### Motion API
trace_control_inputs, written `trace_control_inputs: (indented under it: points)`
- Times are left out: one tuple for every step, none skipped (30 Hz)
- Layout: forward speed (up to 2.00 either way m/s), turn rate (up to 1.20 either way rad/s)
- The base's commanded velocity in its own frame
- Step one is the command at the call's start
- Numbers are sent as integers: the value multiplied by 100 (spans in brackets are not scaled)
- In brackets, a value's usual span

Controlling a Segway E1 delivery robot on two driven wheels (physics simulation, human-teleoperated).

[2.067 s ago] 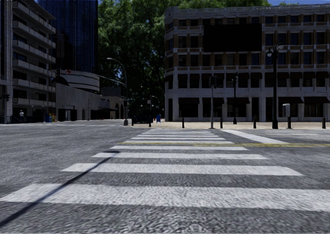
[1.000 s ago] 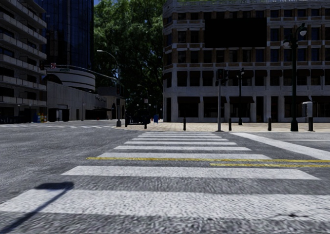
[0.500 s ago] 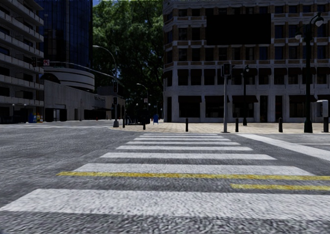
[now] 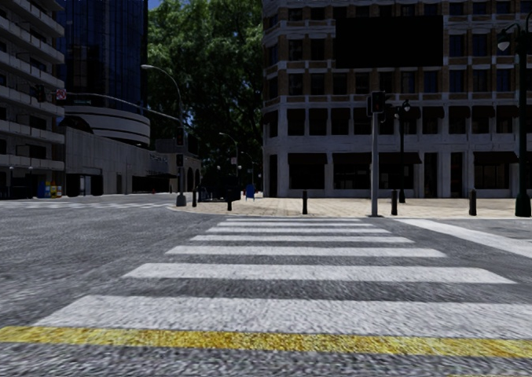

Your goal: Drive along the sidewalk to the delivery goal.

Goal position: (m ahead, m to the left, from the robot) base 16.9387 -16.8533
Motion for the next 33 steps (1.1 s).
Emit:
trace_control_inputs:
  points:
    - [200,0]
    - [200,0]
    - [200,0]
    - [200,0]
    - [200,0]
    - [200,0]
    - [200,0]
    - [200,0]
    - [200,0]
    - [200,0]
    - [200,0]
    - [200,0]
    - [200,0]
    - [200,0]
    - [200,0]
    - [200,0]
    - [200,0]
    - [200,0]
    - [200,0]
    - [200,0]
    - [200,0]
    - [200,0]
    - [200,0]
    - [200,0]
    - [200,0]
    - [200,0]
    - [200,0]
    - [200,0]
    - [200,0]
    - [200,0]
    - [200,0]
    - [200,0]
    - [200,-9]
